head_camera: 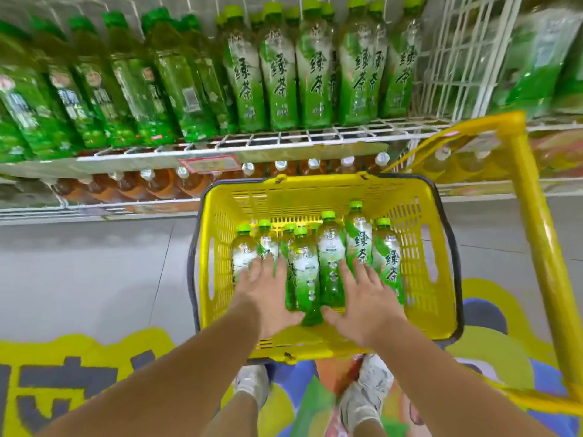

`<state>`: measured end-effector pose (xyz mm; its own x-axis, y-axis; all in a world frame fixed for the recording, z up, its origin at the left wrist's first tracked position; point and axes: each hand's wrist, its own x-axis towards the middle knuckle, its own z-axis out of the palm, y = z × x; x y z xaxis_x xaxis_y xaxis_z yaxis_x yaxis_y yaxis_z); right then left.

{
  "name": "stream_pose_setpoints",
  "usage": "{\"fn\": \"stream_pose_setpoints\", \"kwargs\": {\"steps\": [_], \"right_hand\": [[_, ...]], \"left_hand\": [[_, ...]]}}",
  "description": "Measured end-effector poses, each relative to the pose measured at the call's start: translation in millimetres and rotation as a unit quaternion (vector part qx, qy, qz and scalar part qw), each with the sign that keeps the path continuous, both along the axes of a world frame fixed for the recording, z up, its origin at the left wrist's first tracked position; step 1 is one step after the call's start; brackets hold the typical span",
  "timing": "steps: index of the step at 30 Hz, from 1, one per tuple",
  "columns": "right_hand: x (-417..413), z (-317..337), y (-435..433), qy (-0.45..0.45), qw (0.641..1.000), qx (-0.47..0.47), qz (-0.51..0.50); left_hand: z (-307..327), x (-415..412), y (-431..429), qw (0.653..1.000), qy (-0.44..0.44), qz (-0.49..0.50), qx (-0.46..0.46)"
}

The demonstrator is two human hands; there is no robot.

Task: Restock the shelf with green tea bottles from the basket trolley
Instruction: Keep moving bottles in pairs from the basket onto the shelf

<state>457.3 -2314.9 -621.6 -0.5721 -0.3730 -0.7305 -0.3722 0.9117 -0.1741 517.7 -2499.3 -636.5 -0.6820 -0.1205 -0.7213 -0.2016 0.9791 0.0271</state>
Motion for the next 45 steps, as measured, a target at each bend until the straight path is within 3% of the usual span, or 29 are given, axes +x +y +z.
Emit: {"fn": "stream_pose_setpoints", "kwargs": {"steps": [4, 9, 13, 16, 22, 29, 35, 39, 45], "right_hand": [[-2.8, -26.2, 0.5, -0.022, 0.998, -0.026, -0.048], [-14.3, -45.5, -7.6, -0.028, 0.988, -0.055, -0.145], [-25.1, -58.8, -18.2, -0.018, 0.969, -0.085, -0.232], [-29.0, -68.5, -21.4, -0.005, 0.961, -0.089, -0.262], [-28.6, -75.3, -30.4, -0.044, 0.943, -0.096, -0.315], [-14.0, -90.1, -44.2, -0.078, 0.908, -0.121, -0.394], [-15.3, -93.9, -49.3, -0.086, 0.885, -0.137, -0.437], [-15.6, -81.2, -39.6, -0.110, 0.886, -0.149, -0.425], [-8.3, -52.2, -27.6, -0.149, 0.861, -0.183, -0.451]], "left_hand": [[-32.3, -7.2, 6.5, 0.989, 0.041, 0.127, 0.069], [-68.2, -6.9, 15.4, 0.878, 0.039, 0.411, 0.241], [-88.6, -9.9, 24.4, 0.818, 0.041, 0.503, 0.275], [-89.7, -12.5, 23.8, 0.800, 0.019, 0.529, 0.282], [-72.9, -19.2, 15.9, 0.840, 0.022, 0.487, 0.239], [-67.2, -11.0, 11.1, 0.851, 0.053, 0.484, 0.197], [-68.4, -8.7, 12.3, 0.888, 0.080, 0.424, 0.161], [-62.5, -9.6, 5.9, 0.873, 0.077, 0.448, 0.176], [-39.2, -15.2, -7.1, 0.866, 0.105, 0.452, 0.186]]}}
